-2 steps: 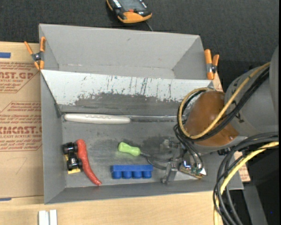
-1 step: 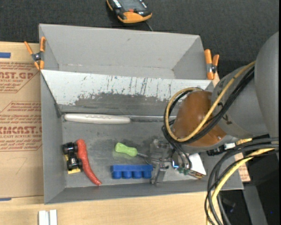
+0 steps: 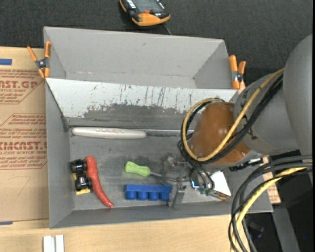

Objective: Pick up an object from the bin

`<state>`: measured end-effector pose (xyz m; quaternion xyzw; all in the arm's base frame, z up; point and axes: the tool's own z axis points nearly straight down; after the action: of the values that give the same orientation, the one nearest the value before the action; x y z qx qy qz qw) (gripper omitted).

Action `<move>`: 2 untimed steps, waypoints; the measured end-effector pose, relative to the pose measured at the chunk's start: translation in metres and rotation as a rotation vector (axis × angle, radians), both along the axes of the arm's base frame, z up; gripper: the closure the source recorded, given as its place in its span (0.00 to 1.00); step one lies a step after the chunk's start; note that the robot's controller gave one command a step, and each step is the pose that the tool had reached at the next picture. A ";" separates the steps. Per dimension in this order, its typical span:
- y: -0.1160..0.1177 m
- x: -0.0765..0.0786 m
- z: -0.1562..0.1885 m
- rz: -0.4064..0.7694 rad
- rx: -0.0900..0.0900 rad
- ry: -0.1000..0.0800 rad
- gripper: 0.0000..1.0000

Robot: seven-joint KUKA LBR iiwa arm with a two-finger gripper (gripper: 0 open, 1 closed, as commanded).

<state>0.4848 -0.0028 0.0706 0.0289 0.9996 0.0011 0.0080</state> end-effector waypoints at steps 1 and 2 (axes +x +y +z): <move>-0.052 0.001 0.048 0.196 -0.006 -0.004 0.00; 0.026 0.015 0.002 -0.116 0.006 0.004 0.00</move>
Offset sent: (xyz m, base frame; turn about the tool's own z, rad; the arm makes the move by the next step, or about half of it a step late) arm 0.0162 0.0313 -0.0006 0.1409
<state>0.4997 0.0236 0.0726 0.0869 0.9962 0.0035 0.0058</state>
